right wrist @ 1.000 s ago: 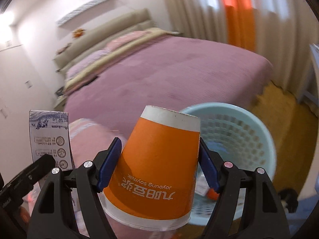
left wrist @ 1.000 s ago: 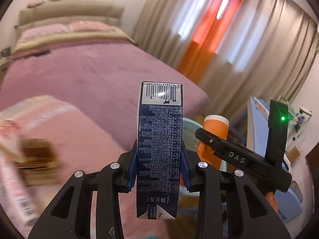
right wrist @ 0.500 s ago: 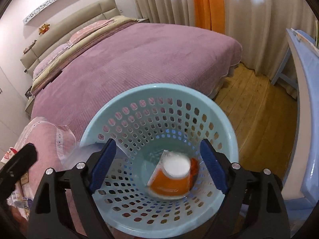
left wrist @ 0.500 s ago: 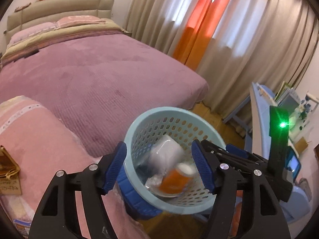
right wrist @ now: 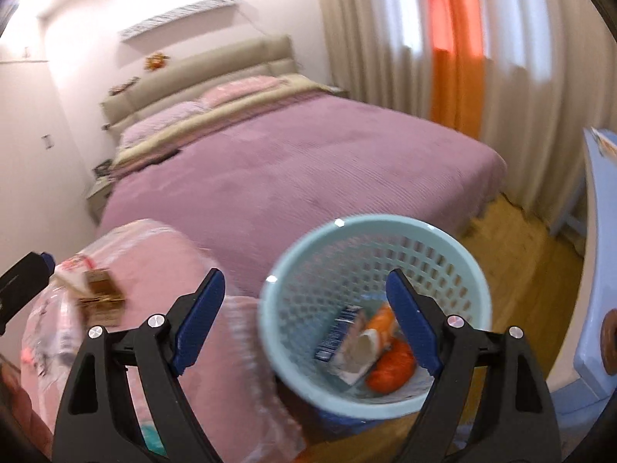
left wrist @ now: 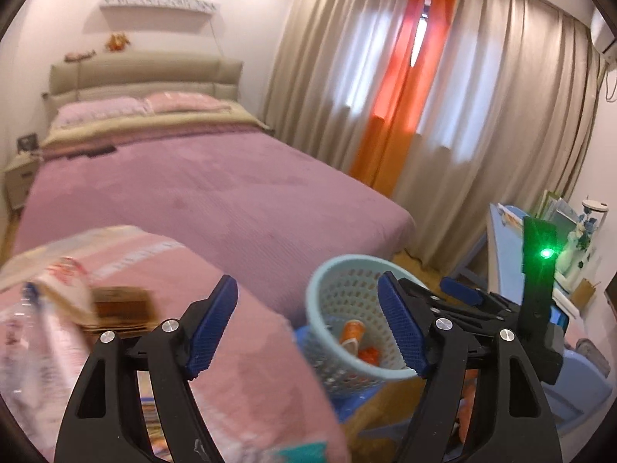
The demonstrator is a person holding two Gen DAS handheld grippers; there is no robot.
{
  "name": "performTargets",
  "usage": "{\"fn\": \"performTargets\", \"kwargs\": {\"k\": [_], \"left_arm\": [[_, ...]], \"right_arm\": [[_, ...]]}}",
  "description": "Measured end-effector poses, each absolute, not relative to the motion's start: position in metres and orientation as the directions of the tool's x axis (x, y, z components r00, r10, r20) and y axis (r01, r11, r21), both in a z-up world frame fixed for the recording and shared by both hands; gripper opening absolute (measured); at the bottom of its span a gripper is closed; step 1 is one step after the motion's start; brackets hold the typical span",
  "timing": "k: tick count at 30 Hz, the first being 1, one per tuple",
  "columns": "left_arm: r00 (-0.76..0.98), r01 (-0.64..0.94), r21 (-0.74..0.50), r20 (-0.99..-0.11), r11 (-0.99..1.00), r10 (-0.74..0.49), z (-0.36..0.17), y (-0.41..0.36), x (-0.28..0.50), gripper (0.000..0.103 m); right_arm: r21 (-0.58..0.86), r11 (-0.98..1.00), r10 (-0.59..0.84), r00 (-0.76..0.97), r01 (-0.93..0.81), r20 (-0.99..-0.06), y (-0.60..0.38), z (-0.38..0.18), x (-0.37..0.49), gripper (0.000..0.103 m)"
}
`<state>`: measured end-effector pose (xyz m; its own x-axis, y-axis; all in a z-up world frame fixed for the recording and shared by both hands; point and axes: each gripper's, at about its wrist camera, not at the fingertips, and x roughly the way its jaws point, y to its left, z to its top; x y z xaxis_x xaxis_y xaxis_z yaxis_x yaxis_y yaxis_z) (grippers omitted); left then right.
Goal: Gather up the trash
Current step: 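Grasp the card box with the left tool while the right tool grasps the teal packet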
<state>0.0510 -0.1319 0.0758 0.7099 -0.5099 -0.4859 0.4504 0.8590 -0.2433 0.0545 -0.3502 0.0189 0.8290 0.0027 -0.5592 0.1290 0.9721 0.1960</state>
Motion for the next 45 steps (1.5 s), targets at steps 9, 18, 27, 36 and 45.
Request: {"fn": "performTargets", "kwargs": {"k": [9, 18, 27, 36, 45], "left_arm": [[0.775, 0.278, -0.21, -0.527, 0.937, -0.348, 0.061, -0.046, 0.01, 0.073], [0.712, 0.191, -0.127, -0.664, 0.973, -0.226, -0.012, -0.034, -0.003, 0.073], [0.711, 0.138, -0.151, -0.673, 0.979, -0.204, -0.036, -0.035, -0.003, 0.073], [0.669, 0.16, -0.099, -0.721, 0.982, -0.181, -0.049, -0.054, 0.007, 0.073], [0.637, 0.153, -0.107, -0.749, 0.982, -0.181, -0.055, -0.061, 0.012, 0.061]], "right_arm": [[0.17, 0.982, 0.155, 0.862, -0.082, -0.483, -0.27, 0.013, 0.001, 0.066], [0.107, 0.981, 0.192, 0.839, -0.159, -0.509, -0.23, -0.033, -0.041, 0.066], [0.096, 0.982, 0.191, 0.812, -0.165, -0.552, -0.222, -0.068, -0.047, 0.066], [0.116, 0.978, 0.207, 0.78, -0.172, -0.591, -0.213, -0.085, -0.033, 0.059], [0.115, 0.978, 0.209, 0.766, -0.176, -0.608, -0.213, -0.091, -0.022, 0.032]]}}
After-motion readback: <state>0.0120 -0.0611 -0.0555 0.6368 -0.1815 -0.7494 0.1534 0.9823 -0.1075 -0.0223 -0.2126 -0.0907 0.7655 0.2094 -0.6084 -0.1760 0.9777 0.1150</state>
